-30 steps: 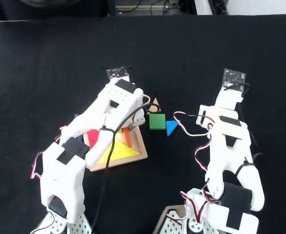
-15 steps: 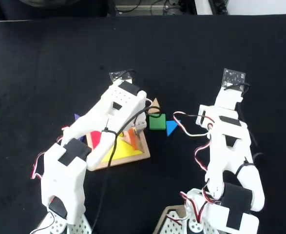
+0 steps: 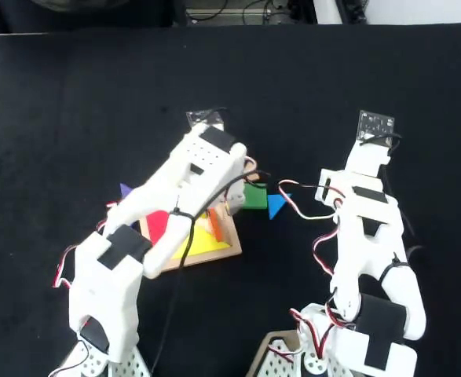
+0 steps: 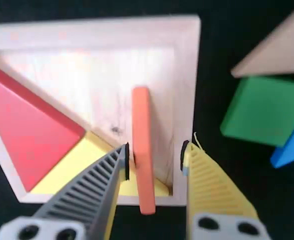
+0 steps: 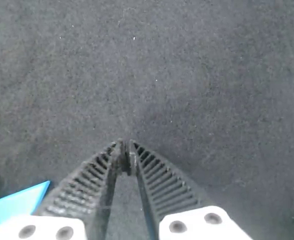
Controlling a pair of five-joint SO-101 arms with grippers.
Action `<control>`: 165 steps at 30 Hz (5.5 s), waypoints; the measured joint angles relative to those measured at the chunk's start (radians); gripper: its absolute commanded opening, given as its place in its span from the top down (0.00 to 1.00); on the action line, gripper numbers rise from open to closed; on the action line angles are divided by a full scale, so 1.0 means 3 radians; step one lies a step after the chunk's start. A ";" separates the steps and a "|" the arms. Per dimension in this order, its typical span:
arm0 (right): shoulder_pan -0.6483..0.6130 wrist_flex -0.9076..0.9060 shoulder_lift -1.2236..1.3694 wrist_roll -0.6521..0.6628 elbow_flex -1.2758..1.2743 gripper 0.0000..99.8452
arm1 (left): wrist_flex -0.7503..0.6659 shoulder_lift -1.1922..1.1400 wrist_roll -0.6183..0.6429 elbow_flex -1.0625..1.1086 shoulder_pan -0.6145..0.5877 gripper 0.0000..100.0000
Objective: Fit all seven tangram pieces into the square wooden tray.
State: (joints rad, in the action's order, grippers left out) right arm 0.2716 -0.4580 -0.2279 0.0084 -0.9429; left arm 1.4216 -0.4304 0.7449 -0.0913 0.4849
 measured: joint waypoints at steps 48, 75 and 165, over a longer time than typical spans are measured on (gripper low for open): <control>-0.0097 0.0000 0.0000 -0.0005 -0.0020 0.99 | 0.0343 0.0394 -0.1765 -0.0046 -0.1222 0.81; -0.2261 -0.2813 0.0312 0.0777 0.2363 0.90 | -0.1207 0.3130 -0.2337 0.3621 -0.4393 0.80; -0.3033 -0.4255 0.3642 0.0568 0.7462 0.99 | -0.1565 0.3181 -0.2726 0.4168 -0.5253 0.80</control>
State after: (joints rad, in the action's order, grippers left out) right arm -0.6383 -1.7346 0.8646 0.1788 1.2958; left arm 0.9521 0.5240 -0.0729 1.1592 -1.0909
